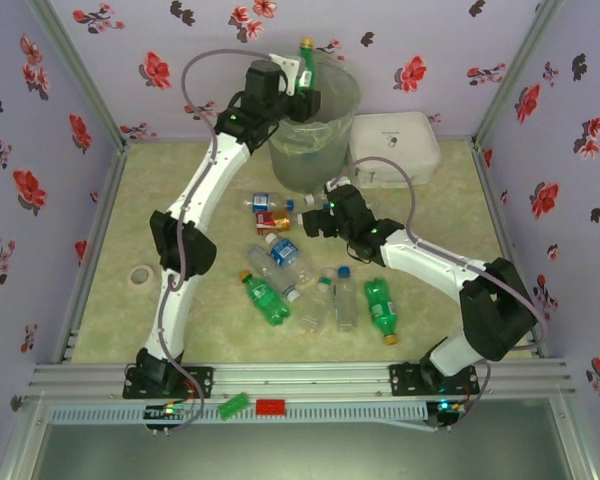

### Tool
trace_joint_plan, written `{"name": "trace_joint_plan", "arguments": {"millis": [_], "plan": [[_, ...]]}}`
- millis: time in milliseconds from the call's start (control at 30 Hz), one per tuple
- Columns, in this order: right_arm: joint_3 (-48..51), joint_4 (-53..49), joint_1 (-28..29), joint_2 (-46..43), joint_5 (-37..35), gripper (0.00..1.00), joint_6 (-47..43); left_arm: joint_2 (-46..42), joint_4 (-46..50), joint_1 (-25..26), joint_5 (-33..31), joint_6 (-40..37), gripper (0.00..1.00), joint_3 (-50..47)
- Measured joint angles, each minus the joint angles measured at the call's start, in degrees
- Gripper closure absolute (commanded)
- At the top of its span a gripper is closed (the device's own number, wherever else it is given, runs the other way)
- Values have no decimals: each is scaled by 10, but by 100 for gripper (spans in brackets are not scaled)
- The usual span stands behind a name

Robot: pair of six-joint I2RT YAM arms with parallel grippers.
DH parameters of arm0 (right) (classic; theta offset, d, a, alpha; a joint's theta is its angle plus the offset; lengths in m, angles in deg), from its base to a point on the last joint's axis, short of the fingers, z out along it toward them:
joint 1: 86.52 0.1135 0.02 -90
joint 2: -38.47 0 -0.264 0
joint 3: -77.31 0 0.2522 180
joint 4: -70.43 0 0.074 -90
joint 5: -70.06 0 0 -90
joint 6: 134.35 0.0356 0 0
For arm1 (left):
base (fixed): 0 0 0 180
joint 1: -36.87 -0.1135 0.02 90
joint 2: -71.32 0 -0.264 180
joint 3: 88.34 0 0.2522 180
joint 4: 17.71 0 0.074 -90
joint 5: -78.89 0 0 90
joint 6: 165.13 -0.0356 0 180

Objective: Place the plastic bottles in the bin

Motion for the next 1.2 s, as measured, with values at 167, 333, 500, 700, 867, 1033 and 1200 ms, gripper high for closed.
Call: {"name": "trace_joint_plan", "arguments": {"millis": [167, 333, 500, 700, 867, 1033, 1200], "plan": [[0, -9, 0, 0, 4, 0, 0, 17, 25, -1, 2, -1, 49, 0], [11, -9, 0, -8, 6, 0, -1, 17, 19, -1, 5, -2, 12, 0], [28, -8, 0, -22, 6, 0, -4, 17, 7, -1, 9, 5, 0, 1], [50, 5, 0, -43, -1, 0, 0, 15, -2, -1, 10, 19, 0, 0], [63, 12, -5, -58, -3, 0, 5, -23, -25, 0, 10, 23, 0, -48], [63, 4, -15, -67, -4, 0, 17, -113, -70, 2, 10, 30, 0, -157], [63, -41, -17, -85, -7, 0, 34, -244, -158, 6, 10, 46, 0, -354]]}}
